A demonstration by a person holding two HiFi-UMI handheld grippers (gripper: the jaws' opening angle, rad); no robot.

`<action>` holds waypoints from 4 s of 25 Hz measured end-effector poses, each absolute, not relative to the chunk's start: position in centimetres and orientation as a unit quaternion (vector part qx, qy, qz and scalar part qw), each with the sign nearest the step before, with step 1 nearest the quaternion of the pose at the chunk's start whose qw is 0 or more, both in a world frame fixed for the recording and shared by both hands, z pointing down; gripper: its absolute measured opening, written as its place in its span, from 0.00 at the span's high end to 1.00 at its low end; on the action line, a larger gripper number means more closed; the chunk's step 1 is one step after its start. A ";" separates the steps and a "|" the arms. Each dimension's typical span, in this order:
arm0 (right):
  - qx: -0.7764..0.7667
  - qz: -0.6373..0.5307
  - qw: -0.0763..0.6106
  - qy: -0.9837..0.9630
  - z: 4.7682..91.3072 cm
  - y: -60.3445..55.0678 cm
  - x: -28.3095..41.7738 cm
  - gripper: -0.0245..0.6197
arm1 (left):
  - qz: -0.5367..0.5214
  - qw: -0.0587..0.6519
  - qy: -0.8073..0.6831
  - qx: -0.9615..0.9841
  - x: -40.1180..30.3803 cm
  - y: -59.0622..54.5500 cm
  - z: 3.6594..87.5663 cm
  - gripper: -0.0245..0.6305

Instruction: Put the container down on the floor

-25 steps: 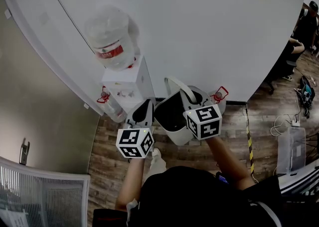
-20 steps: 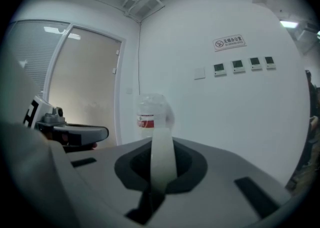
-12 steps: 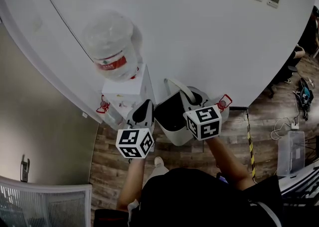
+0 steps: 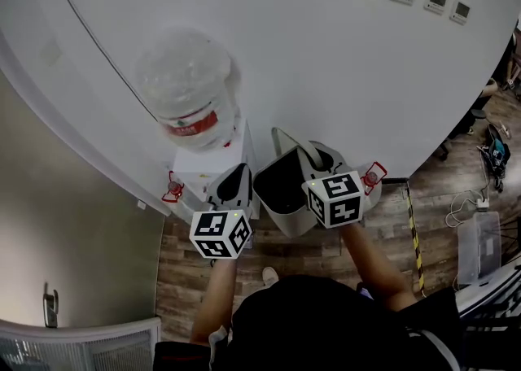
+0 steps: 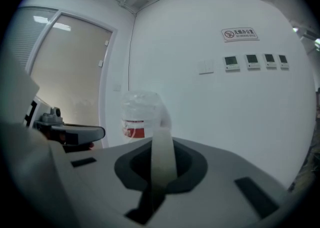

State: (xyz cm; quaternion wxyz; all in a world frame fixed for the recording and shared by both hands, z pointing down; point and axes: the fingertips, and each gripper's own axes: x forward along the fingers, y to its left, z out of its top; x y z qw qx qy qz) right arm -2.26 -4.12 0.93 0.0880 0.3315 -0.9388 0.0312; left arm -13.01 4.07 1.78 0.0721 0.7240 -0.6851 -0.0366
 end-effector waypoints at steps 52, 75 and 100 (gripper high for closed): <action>0.386 0.082 0.093 -0.914 3.1 -13.5 -4.8 0.91 | -0.044 0.124 -0.650 0.748 -16.4 -6.0 4.4 0.94; 0.370 0.116 0.127 -0.913 8.3 -21.2 -3.1 0.91 | -0.014 0.157 -0.658 0.736 -13.6 -13.9 8.6 0.94; 0.500 0.166 0.139 -0.839 11.8 -26.1 -8.7 0.91 | 0.016 0.202 -0.527 0.825 -18.4 -21.5 11.9 0.94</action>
